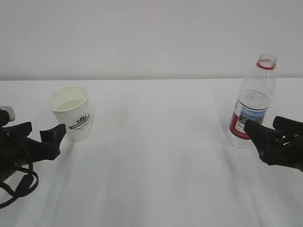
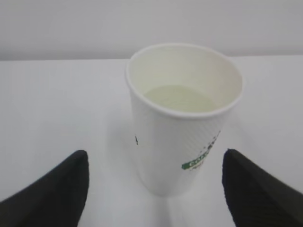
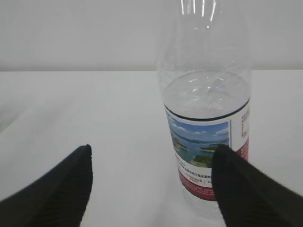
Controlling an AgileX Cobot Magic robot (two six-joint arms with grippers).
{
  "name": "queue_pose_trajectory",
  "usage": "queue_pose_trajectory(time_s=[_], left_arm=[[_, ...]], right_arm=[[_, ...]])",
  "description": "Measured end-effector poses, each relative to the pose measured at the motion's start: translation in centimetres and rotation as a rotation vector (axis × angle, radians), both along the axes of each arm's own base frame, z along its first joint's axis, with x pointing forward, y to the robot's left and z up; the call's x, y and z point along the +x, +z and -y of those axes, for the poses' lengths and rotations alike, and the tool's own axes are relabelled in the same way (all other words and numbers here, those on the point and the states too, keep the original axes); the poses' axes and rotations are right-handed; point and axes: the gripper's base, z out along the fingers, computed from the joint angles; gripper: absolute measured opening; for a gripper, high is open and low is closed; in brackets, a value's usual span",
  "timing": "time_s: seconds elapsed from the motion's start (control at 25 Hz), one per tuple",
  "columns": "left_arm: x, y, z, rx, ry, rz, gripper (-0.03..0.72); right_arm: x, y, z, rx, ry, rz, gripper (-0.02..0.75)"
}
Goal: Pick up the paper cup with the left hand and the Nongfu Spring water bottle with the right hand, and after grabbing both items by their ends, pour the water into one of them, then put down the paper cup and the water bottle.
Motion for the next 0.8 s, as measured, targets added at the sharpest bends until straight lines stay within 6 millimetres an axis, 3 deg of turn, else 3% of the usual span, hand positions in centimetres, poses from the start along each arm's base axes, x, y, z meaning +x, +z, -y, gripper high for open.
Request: queue_pose_trajectory(time_s=[0.44,0.8], left_arm=[[-0.2,3.4,-0.2,-0.059,0.008,0.123,0.63],[-0.4,5.9,-0.8,-0.117,0.067,0.213,0.624]], right_arm=[[0.2,0.1,0.2,0.007,-0.032,0.004,0.588],[3.3,2.2,0.2,0.051,-0.065,0.113,0.588]])
